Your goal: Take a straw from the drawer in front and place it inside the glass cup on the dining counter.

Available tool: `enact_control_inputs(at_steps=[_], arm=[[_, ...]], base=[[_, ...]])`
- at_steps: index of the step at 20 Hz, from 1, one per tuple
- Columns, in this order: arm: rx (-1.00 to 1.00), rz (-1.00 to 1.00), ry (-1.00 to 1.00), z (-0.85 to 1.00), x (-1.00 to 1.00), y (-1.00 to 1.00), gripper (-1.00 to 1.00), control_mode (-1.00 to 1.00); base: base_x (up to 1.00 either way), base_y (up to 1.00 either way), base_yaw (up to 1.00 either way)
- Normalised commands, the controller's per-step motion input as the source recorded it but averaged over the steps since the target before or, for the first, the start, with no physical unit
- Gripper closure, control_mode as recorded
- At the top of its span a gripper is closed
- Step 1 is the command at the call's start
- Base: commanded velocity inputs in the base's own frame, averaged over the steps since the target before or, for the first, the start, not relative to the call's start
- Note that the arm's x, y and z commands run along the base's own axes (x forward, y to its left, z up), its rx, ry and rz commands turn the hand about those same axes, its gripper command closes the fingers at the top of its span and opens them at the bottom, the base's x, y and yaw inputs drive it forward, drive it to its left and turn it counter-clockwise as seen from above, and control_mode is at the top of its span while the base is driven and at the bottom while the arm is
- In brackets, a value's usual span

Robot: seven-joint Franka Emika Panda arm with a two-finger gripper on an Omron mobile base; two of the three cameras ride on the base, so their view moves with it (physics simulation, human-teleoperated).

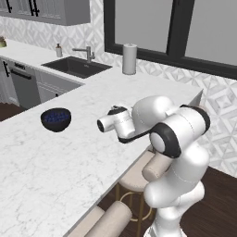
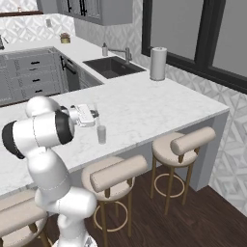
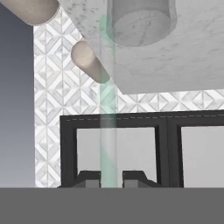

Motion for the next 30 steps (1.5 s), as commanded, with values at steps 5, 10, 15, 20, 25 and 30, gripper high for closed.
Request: enact_control_inputs(at_steps=[5, 10, 15, 20, 25, 30], arm=[[0.00, 0.00, 0.00, -0.22, 0.10, 0.00, 1.00, -1.00], [0.01, 0.00, 0.00, -0.30, 0.13, -0.01, 1.00, -1.00], [0.04, 0.00, 0.00, -0.03, 0.18, 0.00, 1.00, -1.00], [0.04, 0.00, 0.00, 0.00, 0.10, 0.00, 1.00, -1.00], [0.01, 0.00, 0.00, 0.00, 0.00, 0.00, 1.00, -1.00], [0.00, 0.00, 0.00, 0.00, -0.01, 0.00, 1.00, -1.00]], base=[[0.00, 0.00, 0.00], [0.00, 0.00, 0.00], [0.00, 0.00, 0.00], [0.00, 0.00, 0.00], [0.00, 0.00, 0.00], [0.00, 0.00, 0.00]])
